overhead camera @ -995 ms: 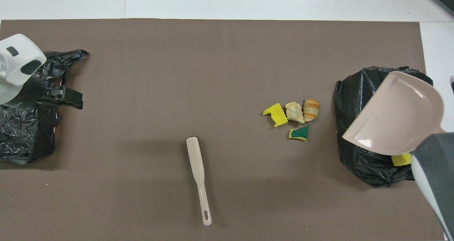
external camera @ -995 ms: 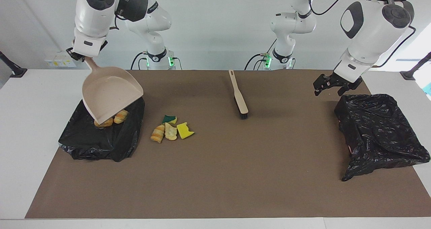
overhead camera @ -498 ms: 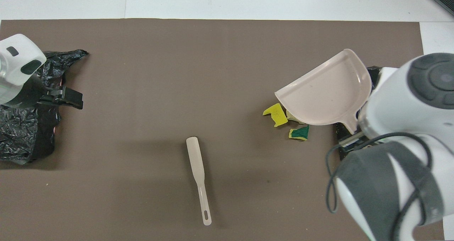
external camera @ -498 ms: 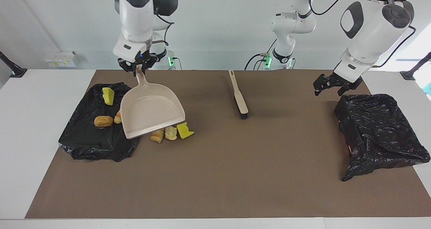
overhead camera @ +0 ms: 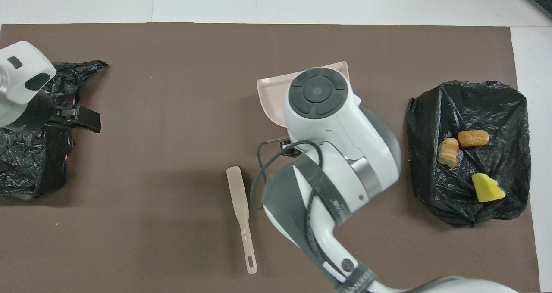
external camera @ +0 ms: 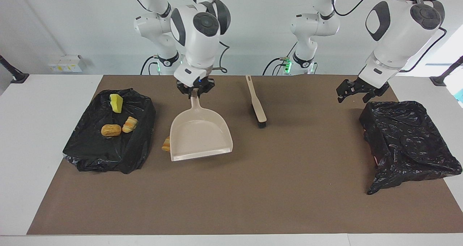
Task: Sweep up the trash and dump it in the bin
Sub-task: 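Carry the empty dustpan back to the table center with the right gripper, then lower the dustpan onto the table and release it with the right gripper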
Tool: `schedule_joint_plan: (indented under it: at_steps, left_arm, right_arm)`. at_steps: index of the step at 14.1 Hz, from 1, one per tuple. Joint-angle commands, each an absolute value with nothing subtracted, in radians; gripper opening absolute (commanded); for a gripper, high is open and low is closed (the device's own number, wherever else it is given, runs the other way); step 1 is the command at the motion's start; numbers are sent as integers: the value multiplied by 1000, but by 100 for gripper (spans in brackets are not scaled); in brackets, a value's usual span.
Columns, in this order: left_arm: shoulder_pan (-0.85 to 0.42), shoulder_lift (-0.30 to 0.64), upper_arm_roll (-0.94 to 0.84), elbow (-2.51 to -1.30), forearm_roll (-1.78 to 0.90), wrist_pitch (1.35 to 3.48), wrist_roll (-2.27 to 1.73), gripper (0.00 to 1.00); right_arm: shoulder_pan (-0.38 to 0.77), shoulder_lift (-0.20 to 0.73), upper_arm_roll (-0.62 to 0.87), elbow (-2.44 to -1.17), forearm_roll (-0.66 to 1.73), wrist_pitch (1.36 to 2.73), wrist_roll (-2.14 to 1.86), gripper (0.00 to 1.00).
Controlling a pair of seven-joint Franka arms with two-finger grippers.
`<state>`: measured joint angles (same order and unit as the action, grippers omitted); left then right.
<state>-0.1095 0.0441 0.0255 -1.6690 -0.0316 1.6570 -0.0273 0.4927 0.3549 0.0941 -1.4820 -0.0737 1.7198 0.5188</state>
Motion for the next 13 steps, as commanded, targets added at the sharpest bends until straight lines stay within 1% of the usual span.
schedule_joint_plan:
  at_steps: [1,3,6,8,12,13]
  left_arm:
    - [-101,34,17,-1671,-31,1646,-26,100]
    - [-103,29,17,-1674,-31,1646,-26,100]
    - [-104,29,17,-1675,-31,1646,-26,100]
    - [-106,29,17,-1675,-31,1644,-26,100]
    - [-106,31,17,-1672,-31,1654,-26,100]
    - [-107,31,17,-1674,-31,1651,-25,100]
  right_arm:
    - [557,484,89,-1385,-37,1849,627,0]
    - [594,558,89,-1362,-32,1972,731,0]
    - [603,595,94,-1353,58,2051,758,0]
    - [607,629,94,-1359,52,2072,761,0]
    - [598,634,94,-1365,49,2082,684,0]
    - [598,632,94,-1365,49,2080,678,5]
